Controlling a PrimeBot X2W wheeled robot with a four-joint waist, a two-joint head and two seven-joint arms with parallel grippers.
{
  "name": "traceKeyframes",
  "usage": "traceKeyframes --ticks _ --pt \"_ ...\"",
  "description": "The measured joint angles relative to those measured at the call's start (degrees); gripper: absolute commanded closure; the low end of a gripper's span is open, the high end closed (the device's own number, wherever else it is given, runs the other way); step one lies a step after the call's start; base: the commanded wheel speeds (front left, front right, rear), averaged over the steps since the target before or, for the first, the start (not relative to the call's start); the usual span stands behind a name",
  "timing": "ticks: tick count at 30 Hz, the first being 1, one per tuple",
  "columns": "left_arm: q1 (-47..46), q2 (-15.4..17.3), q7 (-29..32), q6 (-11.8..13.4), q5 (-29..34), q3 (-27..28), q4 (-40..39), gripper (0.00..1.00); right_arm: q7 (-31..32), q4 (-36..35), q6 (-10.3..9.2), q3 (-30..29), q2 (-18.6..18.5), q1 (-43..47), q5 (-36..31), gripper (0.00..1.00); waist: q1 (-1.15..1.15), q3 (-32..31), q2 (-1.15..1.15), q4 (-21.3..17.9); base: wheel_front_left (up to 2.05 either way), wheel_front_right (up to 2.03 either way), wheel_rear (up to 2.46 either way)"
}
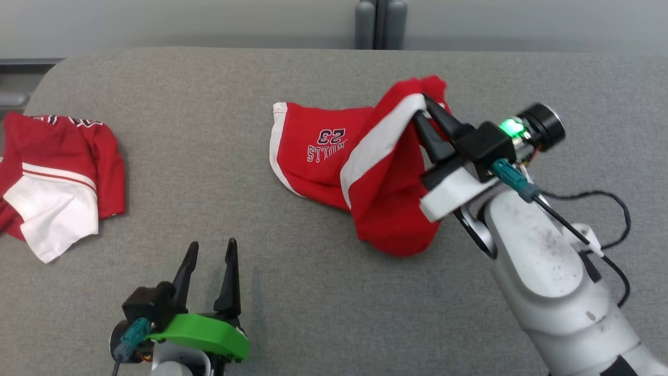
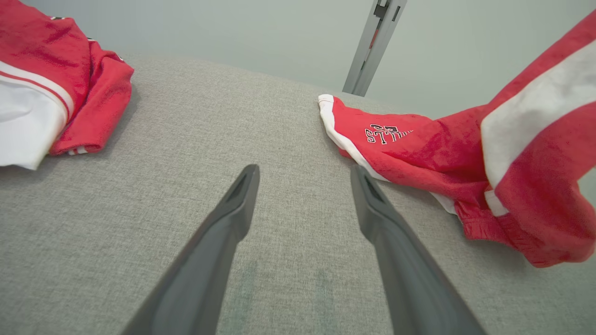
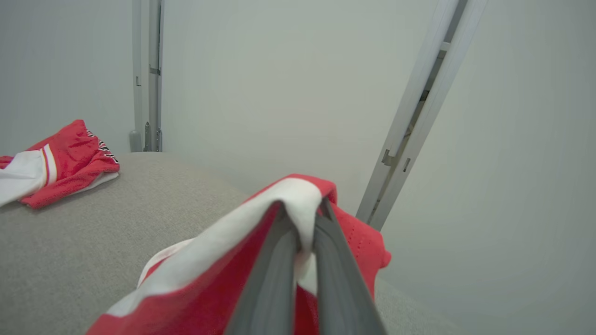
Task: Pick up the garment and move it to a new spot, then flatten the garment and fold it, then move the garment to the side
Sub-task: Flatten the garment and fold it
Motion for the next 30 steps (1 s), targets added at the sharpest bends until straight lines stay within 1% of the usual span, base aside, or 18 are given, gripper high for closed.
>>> traceKeyframes --ticks 4,7,10,14,17,20,22,24,27,28,29,30 --pt "0.8 0.0 0.0 0.0 -0.2 -0.2 0.7 0.0 0.0 -2.1 0.0 9.4 0.0 -10.4 3.8 1.0 0.0 -1.7 0.0 0.4 0.0 0.0 0.0" --pt "1.5 0.0 0.0 0.0 -0.2 -0.4 1.1 0.0 0.0 -1.8 0.0 14.0 0.0 -18.6 6.7 1.0 0.0 -2.9 0.0 1.1 0.0 0.0 0.0" --pt "1.7 0.0 0.0 0.0 -0.2 -0.7 1.6 0.0 0.0 -1.3 0.0 14.8 0.0 -25.0 9.2 1.0 0.0 -3.6 0.0 2.1 0.0 0.0 0.0" --pt "2.2 0.0 0.0 0.0 -0.3 -0.4 1.9 0.0 0.0 -0.6 0.0 11.3 0.1 -29.6 9.8 1.0 0.0 -4.4 0.0 3.0 0.0 0.0 0.0" --pt "2.6 0.0 0.0 0.0 -0.3 0.5 2.0 0.0 -0.1 2.7 0.0 8.4 0.1 -29.0 7.3 1.0 0.0 -4.6 0.0 2.6 0.0 0.0 0.0" --pt "2.6 0.0 0.0 0.0 -0.3 1.0 1.9 0.0 -0.1 8.2 0.0 5.7 0.1 -24.2 2.8 1.0 0.0 -4.5 0.0 1.4 0.0 0.0 0.0" --pt "2.5 0.0 0.0 0.0 -0.3 1.2 1.7 0.0 -0.1 12.5 0.0 2.5 -0.1 -19.5 -1.4 1.0 0.0 -4.3 0.0 0.4 0.0 0.0 0.0" --pt "2.4 0.0 0.0 0.0 -0.1 1.2 1.6 0.0 -0.1 15.7 0.0 -0.5 -1.1 -14.8 -4.1 1.0 0.0 -3.9 0.0 -0.6 0.0 0.0 0.0" --pt "1.6 0.0 0.0 0.0 0.1 1.0 1.2 0.0 0.0 20.2 0.0 -6.4 -4.4 -6.1 -7.6 1.0 0.0 -3.2 0.0 -2.1 0.0 0.0 0.0" --pt "1.2 0.0 0.0 0.0 0.1 0.7 1.0 0.0 0.0 21.2 0.0 -8.2 -5.2 -3.7 -8.6 0.68 0.0 -3.0 0.0 -2.4 0.0 0.0 0.0" --pt "1.0 0.0 0.0 0.0 0.2 0.4 0.7 0.0 0.0 22.1 0.0 -10.6 -6.0 -1.0 -9.4 0.3 0.0 -2.8 0.0 -2.9 0.0 0.0 0.0" --pt "0.8 0.0 0.0 0.0 0.5 0.1 0.5 0.0 0.0 22.4 0.0 -12.7 -6.3 1.1 -9.8 0.0 0.0 -2.6 0.0 -3.2 0.0 0.0 0.0"
